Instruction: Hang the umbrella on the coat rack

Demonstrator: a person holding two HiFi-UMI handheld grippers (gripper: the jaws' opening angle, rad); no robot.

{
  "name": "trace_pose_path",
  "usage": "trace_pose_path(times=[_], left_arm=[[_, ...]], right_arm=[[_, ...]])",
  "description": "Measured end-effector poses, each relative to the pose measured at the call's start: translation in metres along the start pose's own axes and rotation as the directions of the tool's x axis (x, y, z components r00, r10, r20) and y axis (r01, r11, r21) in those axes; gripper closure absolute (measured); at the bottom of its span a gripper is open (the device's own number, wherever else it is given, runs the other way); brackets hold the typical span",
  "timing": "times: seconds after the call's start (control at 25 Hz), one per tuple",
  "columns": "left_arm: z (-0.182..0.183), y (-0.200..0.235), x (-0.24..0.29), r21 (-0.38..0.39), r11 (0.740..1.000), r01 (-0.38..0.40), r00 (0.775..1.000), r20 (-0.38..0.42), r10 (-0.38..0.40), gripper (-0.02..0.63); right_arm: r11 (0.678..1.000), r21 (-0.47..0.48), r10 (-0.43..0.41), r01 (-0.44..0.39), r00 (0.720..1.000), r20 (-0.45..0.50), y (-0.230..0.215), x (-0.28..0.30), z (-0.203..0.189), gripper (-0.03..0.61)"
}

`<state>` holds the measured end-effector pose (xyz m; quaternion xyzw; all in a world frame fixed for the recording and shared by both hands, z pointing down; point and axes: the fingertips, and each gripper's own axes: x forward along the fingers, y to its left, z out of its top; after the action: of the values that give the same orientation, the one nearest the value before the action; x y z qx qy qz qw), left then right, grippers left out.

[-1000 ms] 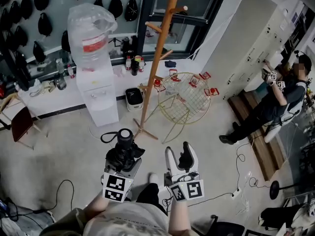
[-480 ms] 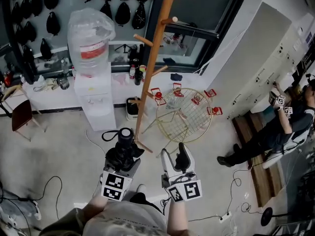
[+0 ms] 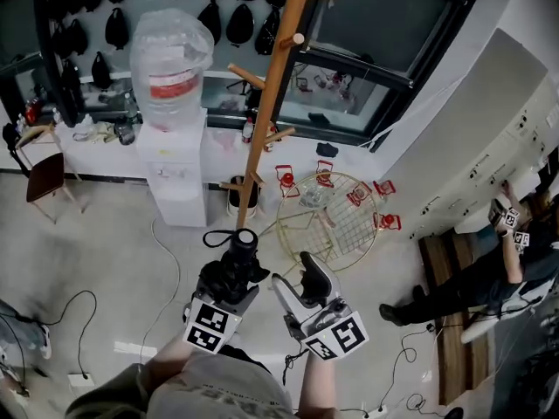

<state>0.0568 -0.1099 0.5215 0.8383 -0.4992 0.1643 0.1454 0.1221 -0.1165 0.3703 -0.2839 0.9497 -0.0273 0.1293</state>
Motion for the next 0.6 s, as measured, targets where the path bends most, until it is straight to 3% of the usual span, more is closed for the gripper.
trace_pose_path(times=[0.2, 0.44, 0.52, 0.6], left_arm=[[-0.004, -0.015, 0.021, 0.042, 0.998, 0.041, 0.999, -0.026, -0.040, 0.305], [-0.010, -0.018, 0.035, 0.082, 0.989, 0.123, 0.992, -0.051, -0.120, 0.305], [-0.013, -0.017, 0.038, 0.104, 0.983, 0.154, 0.987, -0.064, -0.148, 0.305], [-0.017, -0.015, 0.042, 0.123, 0.974, 0.189, 0.981, -0.076, -0.181, 0.305]], right_arm=[[0.983, 0.097, 0.163, -0.158, 0.985, -0.047, -0.004, 0.010, -0.008, 0.305], [0.935, 0.195, 0.322, -0.296, 0.939, -0.118, 0.001, 0.026, -0.031, 0.305], [0.912, 0.235, 0.374, -0.335, 0.916, -0.146, 0.004, 0.030, -0.042, 0.201], [0.901, 0.248, 0.404, -0.355, 0.896, -0.183, 0.005, 0.037, -0.054, 0.201]])
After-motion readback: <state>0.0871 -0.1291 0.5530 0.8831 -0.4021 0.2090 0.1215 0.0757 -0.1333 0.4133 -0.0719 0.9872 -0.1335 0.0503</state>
